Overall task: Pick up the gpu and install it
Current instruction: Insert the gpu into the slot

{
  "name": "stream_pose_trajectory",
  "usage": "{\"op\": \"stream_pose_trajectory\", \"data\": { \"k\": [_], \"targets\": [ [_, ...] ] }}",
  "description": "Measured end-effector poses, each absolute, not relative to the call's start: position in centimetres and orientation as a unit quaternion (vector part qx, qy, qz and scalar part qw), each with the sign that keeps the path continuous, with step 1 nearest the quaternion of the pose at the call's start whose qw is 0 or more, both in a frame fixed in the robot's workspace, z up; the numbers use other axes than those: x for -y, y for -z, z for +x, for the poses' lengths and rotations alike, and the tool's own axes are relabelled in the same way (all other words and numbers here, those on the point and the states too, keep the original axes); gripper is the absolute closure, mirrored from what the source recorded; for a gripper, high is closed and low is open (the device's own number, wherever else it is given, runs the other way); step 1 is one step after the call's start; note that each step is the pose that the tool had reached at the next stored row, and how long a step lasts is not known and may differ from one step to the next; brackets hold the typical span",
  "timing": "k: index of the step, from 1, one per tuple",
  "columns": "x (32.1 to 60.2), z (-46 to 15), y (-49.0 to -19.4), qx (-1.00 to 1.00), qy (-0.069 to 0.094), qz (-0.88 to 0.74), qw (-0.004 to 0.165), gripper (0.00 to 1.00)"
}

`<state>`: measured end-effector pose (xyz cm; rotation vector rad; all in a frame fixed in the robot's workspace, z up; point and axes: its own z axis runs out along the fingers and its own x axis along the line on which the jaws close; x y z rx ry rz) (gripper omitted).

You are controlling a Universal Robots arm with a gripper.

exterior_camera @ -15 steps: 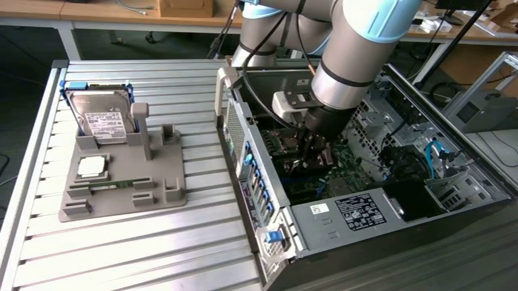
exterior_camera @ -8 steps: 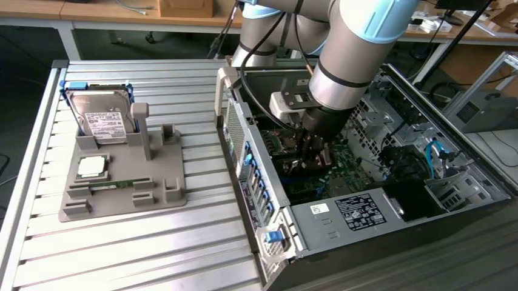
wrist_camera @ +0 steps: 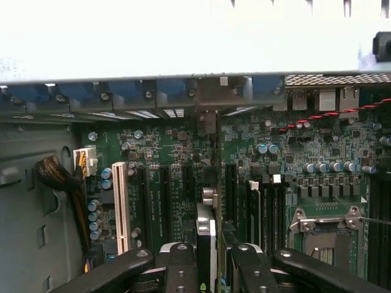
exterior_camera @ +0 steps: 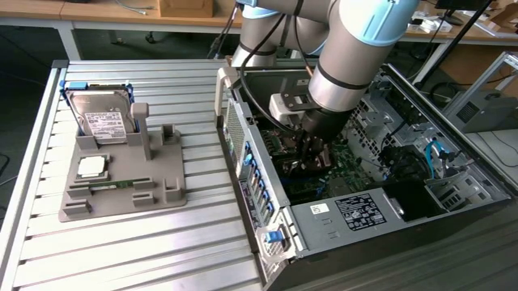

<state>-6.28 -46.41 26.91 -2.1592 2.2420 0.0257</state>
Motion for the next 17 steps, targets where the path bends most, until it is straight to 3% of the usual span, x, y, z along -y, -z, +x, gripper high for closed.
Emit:
{"op": "stream_pose_trajectory", "data": {
  "k": [17],
  "targets": [
    [46.42, -6.27, -26.63, -0.72, -0.008, -0.694, 0.015, 0.73]
  ]
}}
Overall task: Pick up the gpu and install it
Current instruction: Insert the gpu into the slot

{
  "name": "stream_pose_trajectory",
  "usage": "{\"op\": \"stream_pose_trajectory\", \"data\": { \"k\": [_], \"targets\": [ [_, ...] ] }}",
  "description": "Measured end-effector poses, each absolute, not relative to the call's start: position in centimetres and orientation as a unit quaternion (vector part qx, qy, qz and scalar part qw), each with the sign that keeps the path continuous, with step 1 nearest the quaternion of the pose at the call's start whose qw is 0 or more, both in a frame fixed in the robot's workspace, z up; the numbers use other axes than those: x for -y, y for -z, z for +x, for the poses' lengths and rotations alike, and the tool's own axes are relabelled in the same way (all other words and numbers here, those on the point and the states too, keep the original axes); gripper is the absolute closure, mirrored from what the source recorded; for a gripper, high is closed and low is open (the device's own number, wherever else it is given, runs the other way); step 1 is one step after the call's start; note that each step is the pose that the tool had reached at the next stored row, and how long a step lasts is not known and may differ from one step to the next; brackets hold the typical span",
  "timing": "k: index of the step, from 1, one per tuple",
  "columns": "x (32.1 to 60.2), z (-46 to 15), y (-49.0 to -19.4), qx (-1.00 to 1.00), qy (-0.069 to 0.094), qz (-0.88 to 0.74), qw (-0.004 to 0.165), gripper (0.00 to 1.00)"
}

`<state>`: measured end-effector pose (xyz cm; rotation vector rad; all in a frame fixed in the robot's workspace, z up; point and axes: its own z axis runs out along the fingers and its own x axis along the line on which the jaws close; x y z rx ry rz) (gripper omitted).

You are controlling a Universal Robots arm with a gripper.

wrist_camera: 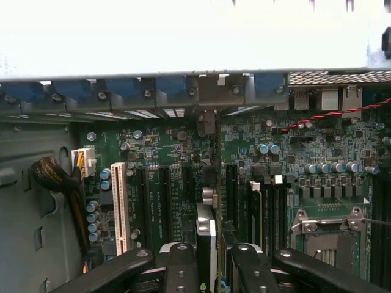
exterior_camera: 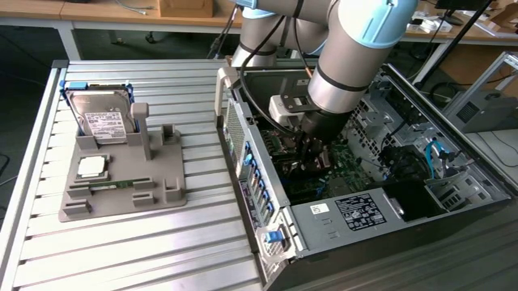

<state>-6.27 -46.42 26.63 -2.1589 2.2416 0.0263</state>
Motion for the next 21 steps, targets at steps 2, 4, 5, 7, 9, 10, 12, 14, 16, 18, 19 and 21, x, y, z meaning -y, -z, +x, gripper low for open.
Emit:
{"op": "stream_pose_trajectory", "data": {
  "k": [2, 4, 5, 7, 9, 10, 12, 14, 16, 18, 19, 21],
  "targets": [
    [46.43, -6.27, -26.62, -0.72, -0.008, -0.694, 0.014, 0.73],
    [46.42, -6.27, -26.61, -0.72, -0.008, -0.694, 0.015, 0.73],
    [46.42, -6.27, -26.61, -0.72, -0.008, -0.694, 0.014, 0.73],
    [46.42, -6.27, -26.61, -0.72, -0.008, -0.694, 0.014, 0.73],
    [46.42, -6.27, -26.61, -0.719, -0.008, -0.695, 0.014, 0.73],
    [46.41, -6.27, -26.61, -0.718, -0.008, -0.696, 0.014, 0.73],
    [46.37, -6.27, -26.61, -0.716, -0.008, -0.698, 0.014, 0.73],
    [46.35, -6.27, -26.6, -0.711, -0.007, -0.703, 0.013, 0.73],
    [46.35, -6.27, -26.6, -0.708, -0.007, -0.706, 0.013, 0.73],
    [46.35, -6.27, -26.6, -0.708, -0.007, -0.706, 0.013, 0.73],
    [46.35, -6.27, -26.59, -0.708, -0.007, -0.706, 0.013, 0.73],
    [46.35, -6.27, -26.54, -0.708, -0.007, -0.706, 0.013, 0.73]
  ]
}}
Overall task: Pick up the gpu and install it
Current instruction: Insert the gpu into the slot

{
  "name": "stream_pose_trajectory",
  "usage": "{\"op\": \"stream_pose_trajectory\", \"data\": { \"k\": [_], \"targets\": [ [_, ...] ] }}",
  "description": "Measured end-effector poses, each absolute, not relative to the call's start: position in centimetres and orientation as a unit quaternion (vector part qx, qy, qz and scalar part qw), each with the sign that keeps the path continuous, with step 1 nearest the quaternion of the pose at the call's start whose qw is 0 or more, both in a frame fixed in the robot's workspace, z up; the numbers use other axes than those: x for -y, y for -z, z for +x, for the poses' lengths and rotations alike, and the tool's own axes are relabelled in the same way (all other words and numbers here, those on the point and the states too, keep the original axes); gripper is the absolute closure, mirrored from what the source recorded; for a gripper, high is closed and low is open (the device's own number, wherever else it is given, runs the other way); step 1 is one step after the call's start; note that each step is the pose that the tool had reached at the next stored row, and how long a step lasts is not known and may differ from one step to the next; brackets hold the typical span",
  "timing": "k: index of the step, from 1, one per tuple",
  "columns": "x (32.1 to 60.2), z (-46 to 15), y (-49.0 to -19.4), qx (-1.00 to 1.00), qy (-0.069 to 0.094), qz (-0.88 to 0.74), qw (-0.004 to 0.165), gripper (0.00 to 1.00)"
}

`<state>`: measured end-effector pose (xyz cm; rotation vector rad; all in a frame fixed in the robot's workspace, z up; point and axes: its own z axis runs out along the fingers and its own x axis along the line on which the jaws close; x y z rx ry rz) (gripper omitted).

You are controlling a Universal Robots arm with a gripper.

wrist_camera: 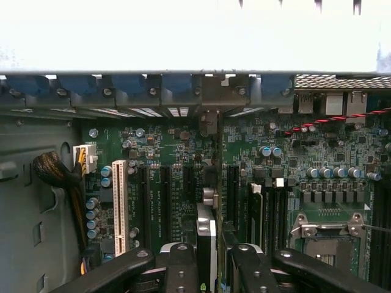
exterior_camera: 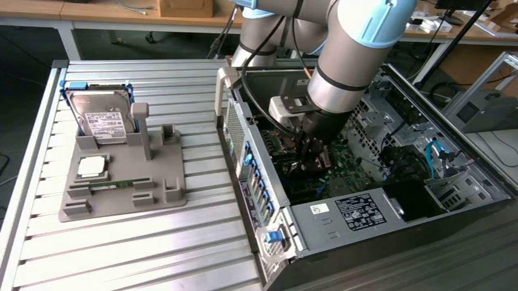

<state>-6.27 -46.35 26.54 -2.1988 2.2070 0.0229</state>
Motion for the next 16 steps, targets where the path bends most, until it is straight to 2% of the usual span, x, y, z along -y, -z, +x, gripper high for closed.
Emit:
{"op": "stream_pose_trajectory", "data": {
  "k": [16],
  "targets": [
    [46.32, -6.24, -26.14, -0.71, -0.006, -0.704, 0.012, 0.73]
  ]
}}
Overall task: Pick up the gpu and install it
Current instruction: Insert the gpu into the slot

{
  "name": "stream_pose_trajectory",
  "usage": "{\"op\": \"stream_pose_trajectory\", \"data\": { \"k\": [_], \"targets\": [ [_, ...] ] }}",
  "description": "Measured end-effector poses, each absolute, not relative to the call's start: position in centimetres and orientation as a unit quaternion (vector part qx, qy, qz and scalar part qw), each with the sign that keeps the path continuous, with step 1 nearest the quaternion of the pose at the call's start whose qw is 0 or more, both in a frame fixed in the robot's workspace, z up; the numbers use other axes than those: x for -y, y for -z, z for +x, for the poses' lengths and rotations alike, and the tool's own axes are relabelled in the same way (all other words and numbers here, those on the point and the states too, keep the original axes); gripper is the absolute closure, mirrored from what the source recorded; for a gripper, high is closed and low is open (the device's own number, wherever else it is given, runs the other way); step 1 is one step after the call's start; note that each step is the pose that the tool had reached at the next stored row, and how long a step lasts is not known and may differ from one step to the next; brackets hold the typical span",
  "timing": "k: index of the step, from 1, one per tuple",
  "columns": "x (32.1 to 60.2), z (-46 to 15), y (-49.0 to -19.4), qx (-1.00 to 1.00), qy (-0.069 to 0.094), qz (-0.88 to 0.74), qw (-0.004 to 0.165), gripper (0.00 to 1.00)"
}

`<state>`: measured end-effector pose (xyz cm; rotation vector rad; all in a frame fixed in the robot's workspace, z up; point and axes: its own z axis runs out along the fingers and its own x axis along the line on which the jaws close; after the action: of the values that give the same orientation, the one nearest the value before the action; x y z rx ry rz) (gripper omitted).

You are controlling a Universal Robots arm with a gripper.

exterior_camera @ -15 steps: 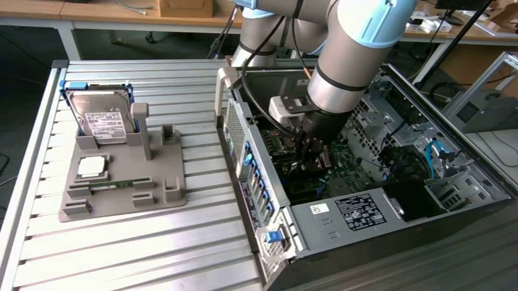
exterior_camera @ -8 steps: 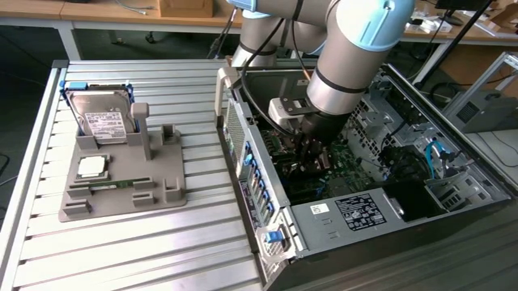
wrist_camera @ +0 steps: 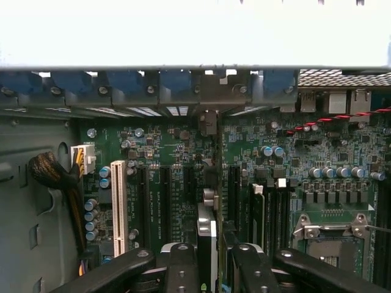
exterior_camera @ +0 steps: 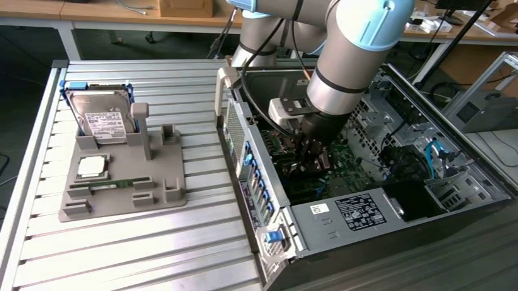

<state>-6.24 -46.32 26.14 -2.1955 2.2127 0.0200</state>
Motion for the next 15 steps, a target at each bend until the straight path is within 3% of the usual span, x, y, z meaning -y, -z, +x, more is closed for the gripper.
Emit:
{"op": "stream_pose_trajectory", "data": {
  "k": [15],
  "targets": [
    [46.32, -6.23, -26.13, -0.718, -0.012, -0.696, 0.018, 0.73]
  ]
}}
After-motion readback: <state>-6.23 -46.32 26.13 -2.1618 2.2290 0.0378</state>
